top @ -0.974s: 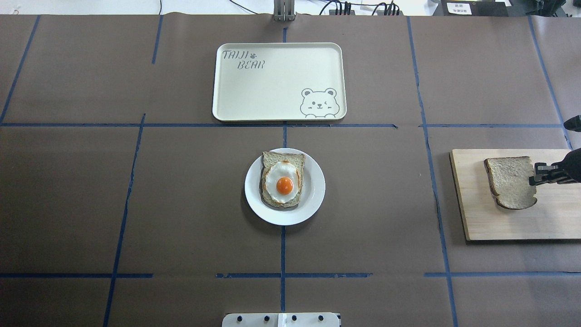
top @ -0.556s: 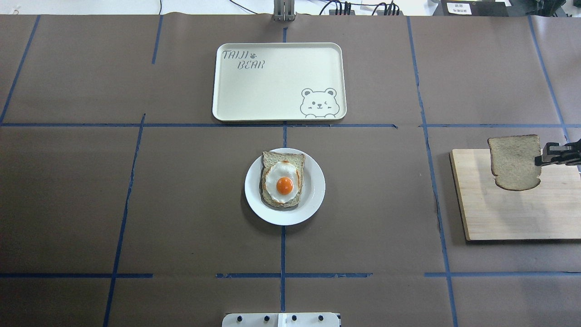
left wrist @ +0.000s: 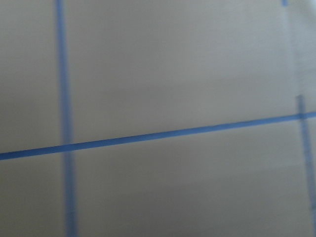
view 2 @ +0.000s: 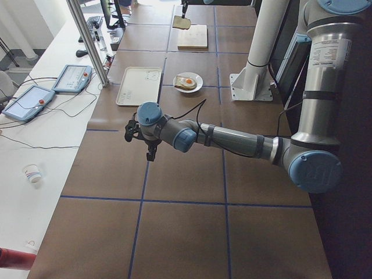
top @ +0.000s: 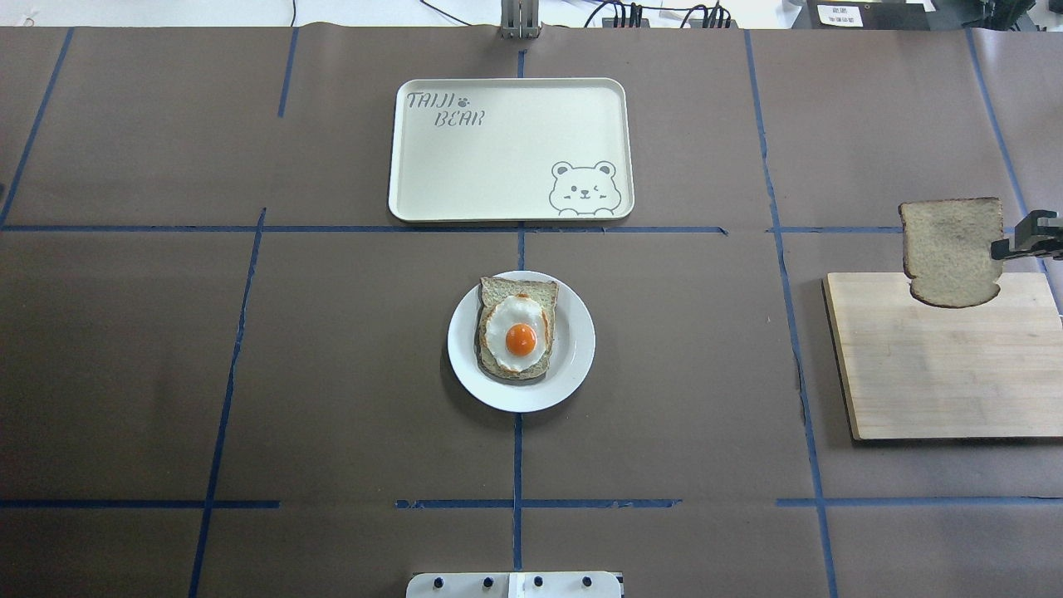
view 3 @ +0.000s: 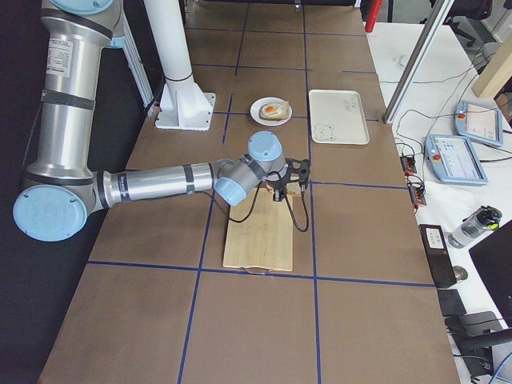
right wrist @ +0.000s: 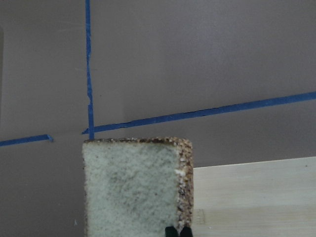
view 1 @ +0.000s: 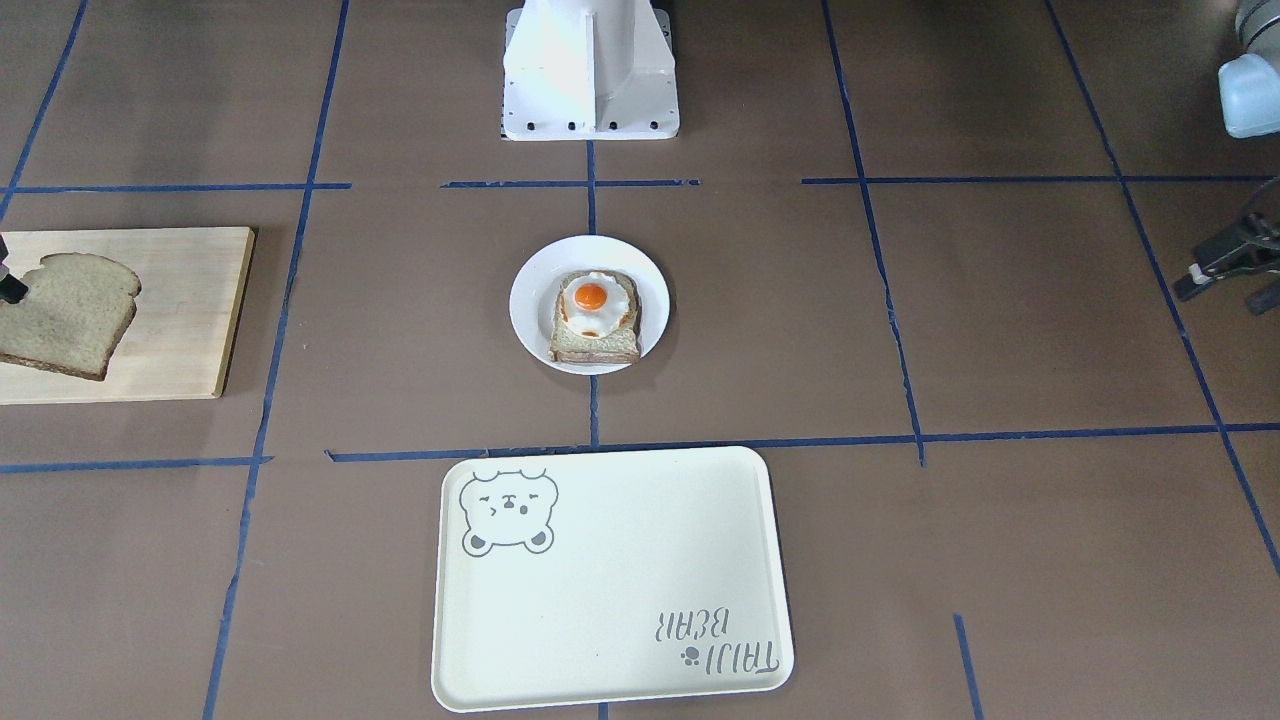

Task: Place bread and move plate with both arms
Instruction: 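Lift the bread with the right gripper toward the plate while the left arm moves in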

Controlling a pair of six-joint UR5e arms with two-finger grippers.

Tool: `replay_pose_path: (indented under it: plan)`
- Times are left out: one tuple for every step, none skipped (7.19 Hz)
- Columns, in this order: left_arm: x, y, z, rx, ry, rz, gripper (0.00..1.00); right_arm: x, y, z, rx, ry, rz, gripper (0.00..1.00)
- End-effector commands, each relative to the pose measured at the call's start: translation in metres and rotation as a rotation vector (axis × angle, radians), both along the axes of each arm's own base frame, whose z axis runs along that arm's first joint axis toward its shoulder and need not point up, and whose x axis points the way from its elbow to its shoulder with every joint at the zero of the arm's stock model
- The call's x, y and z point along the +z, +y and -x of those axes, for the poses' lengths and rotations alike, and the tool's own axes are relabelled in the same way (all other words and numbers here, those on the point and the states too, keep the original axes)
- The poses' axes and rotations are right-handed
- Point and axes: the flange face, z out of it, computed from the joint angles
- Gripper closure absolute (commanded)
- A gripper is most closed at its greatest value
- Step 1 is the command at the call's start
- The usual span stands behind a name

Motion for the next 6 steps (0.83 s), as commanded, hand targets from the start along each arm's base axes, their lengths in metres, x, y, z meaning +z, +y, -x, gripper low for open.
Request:
replay_pose_path:
  plan:
    - [-0.079,-0.006,-0.09,-0.031,0.137,0.102,0.0,-0.008,-0.006,-0.004,0.006,-0.018,-0.007,1.0]
    - [-0.105,-0.01,-0.115,-0.028,0.16,0.127,0.0,-0.02,-0.016,0.001,0.006,-0.034,-0.016,1.0]
    - [-0.111,-0.006,-0.132,-0.013,0.163,0.143,0.0,-0.054,-0.043,0.015,0.046,-0.084,0.014,1.0]
    - [-0.128,-0.006,-0.151,-0.004,0.179,0.162,0.0,-0.097,-0.059,0.052,0.035,-0.143,0.031,1.0]
    - [-0.144,-0.003,-0.173,0.008,0.191,0.19,0.0,-0.135,-0.064,0.093,-0.005,-0.186,0.029,1.0]
    - [-0.149,-0.002,-0.182,0.003,0.188,0.187,0.0,-0.17,-0.064,0.132,-0.021,-0.225,0.044,1.0]
